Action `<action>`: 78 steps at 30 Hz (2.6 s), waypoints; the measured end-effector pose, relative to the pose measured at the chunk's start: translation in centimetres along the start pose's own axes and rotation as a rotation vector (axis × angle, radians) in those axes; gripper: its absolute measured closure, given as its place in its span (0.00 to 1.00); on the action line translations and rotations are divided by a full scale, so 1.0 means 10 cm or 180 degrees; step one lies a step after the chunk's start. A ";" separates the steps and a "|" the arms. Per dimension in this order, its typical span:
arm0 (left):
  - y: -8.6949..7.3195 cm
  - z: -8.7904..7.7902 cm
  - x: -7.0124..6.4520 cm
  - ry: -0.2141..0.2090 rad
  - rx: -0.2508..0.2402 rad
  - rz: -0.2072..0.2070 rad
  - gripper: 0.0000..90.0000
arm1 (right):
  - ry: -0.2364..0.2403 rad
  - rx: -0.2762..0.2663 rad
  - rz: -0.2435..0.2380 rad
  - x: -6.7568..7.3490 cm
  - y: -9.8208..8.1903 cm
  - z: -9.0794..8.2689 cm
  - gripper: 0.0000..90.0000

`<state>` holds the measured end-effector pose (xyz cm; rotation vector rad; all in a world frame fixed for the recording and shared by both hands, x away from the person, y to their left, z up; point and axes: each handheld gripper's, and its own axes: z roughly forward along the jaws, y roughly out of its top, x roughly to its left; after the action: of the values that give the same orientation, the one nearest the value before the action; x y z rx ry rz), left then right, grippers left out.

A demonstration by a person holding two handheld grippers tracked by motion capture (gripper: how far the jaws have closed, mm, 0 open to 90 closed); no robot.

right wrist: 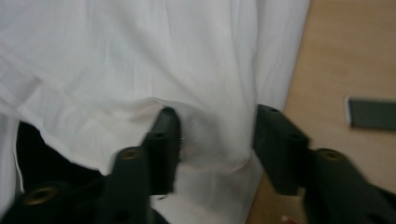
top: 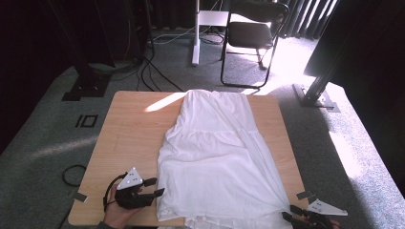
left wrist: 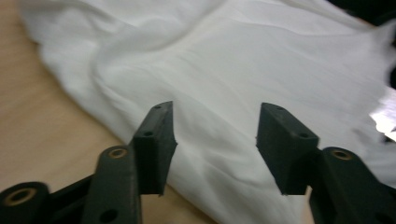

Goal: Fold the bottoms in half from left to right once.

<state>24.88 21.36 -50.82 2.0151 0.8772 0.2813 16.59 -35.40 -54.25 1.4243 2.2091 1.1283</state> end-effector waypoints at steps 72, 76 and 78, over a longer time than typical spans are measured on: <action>0.18 0.06 0.61 0.0852 -0.0233 -0.0352 0.60 | -0.0304 -0.0192 -0.0011 -0.05 1.40 1.16 0.61; 0.44 0.46 0.79 0.0758 -0.0111 -0.0361 0.56 | -0.0288 -0.0174 -0.0321 0.09 1.80 1.49 0.58; 0.54 0.64 0.84 0.0730 -0.0093 -0.0367 0.56 | -0.0318 -0.0109 -0.0455 0.15 1.98 1.71 0.57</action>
<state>36.75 21.07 -51.23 1.9220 1.1211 0.4639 38.86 -22.16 -50.66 1.2585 2.1729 1.0196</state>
